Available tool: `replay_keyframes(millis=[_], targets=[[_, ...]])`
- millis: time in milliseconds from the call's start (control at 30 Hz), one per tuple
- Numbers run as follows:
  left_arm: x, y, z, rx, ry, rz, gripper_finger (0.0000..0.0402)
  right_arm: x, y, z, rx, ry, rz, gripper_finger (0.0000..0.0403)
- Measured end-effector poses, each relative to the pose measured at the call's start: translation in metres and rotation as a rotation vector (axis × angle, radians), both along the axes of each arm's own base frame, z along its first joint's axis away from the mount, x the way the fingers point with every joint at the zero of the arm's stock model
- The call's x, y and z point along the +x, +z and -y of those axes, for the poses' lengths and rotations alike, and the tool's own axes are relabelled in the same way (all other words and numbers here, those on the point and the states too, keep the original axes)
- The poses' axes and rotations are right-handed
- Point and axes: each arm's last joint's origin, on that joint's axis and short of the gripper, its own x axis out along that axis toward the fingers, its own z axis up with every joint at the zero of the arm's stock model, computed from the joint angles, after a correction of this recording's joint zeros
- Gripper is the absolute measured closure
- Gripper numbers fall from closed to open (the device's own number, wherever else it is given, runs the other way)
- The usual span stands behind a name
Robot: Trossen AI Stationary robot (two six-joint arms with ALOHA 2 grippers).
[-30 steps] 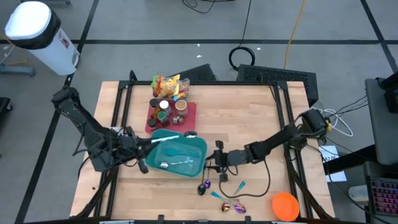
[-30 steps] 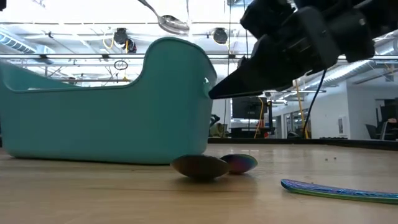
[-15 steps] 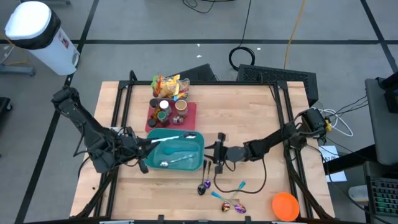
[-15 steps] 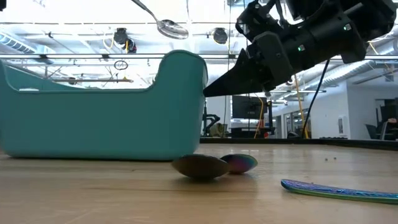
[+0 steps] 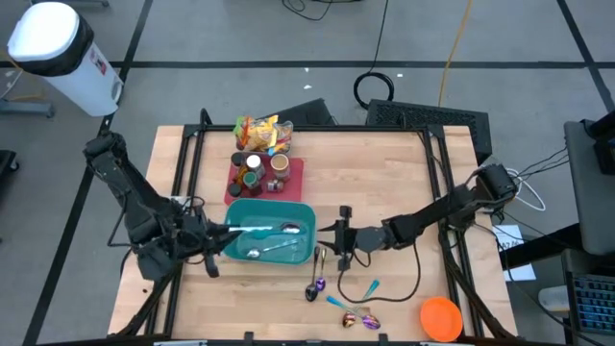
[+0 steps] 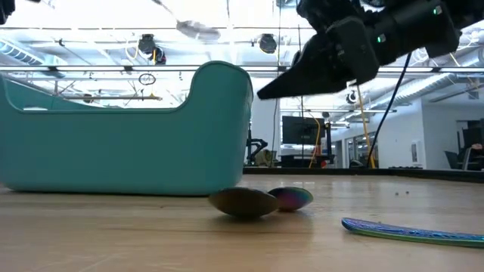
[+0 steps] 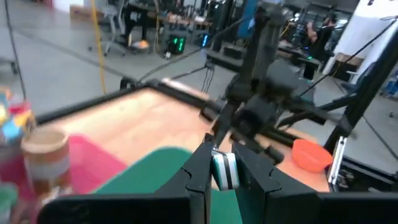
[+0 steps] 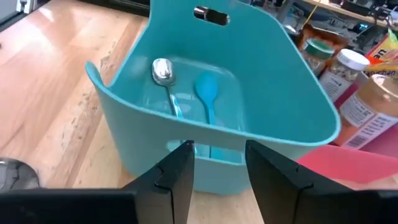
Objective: Pick & Place Food Item
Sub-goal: Put the white and blue spoon into the blue bin
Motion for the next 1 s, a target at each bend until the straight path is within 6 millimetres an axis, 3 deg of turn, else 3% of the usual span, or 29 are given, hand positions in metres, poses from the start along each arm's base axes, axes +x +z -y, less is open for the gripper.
replay_keyframes(millis=[200, 500, 733, 1000], targets=[[0.005, -0.029, -0.011, -0.121, 0.085, -0.079, 0.0358, -0.009, 0.013, 0.003, 0.005, -0.006, -0.032, 0.0268], [0.045, -0.054, -0.024, -0.243, 0.138, -0.225, 0.0358, -0.024, 0.04, 0.005, 0.049, -0.007, 0.004, 0.0268], [0.067, -0.067, -0.041, -0.275, 0.182, -0.307, 0.0358, -0.03, 0.045, -0.004, 0.044, 0.028, 0.009, 0.0268], [0.082, -0.078, -0.06, -0.301, 0.22, -0.397, 0.0294, -0.032, 0.043, -0.007, 0.036, 0.038, -0.017, 0.0268]])
